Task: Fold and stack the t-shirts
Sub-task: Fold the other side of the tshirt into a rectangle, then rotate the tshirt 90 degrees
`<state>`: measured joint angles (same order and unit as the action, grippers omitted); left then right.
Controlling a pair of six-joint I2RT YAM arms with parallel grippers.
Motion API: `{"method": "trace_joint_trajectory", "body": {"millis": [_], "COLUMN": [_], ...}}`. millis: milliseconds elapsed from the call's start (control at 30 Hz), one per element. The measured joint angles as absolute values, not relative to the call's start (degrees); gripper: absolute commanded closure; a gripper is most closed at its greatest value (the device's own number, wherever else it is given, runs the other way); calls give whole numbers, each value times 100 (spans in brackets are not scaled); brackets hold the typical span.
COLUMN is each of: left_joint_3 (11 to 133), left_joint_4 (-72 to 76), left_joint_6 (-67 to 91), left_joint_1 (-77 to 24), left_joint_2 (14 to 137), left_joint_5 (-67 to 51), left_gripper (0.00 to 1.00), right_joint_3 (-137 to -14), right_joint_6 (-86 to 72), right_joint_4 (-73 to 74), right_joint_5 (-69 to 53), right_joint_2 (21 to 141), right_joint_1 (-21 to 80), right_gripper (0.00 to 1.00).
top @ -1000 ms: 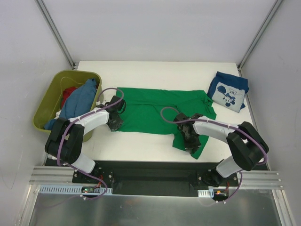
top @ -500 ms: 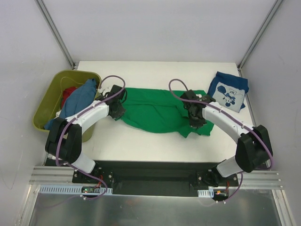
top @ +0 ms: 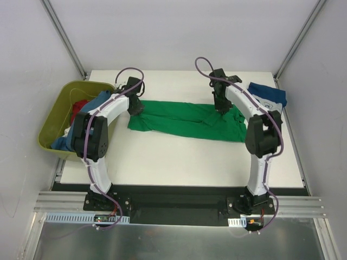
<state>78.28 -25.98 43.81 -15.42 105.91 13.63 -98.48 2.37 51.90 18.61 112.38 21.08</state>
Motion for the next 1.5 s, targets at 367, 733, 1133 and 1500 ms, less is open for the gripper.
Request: {"method": "trace_joint_trajectory", "body": {"millis": [367,733,1133,1500], "left_joint_3": [8803,8772,8112,5889], "left_joint_4": [-2541,-2558,-2530,-1868], "left_joint_6": [3879,3684,3640,3701], "left_joint_1": [-1533,-1979,-1940,-1826], "left_joint_2": [11089,10774,11375,9830], "left_joint_5": [832,-104,-451,-875], "left_gripper": [1,1,1,0], "right_joint_3": [-11598,-8477,-8744,-11170], "right_joint_6": [506,161,-408,-408], "right_joint_4": [5352,4729,4456,4993], "right_joint_5": [1566,543,-425,-1199], "right_joint_2": [12731,10551,11577,13235], "right_joint_1": [1579,1629,1262,1157], "right_gripper": [1,3,3,3]}}
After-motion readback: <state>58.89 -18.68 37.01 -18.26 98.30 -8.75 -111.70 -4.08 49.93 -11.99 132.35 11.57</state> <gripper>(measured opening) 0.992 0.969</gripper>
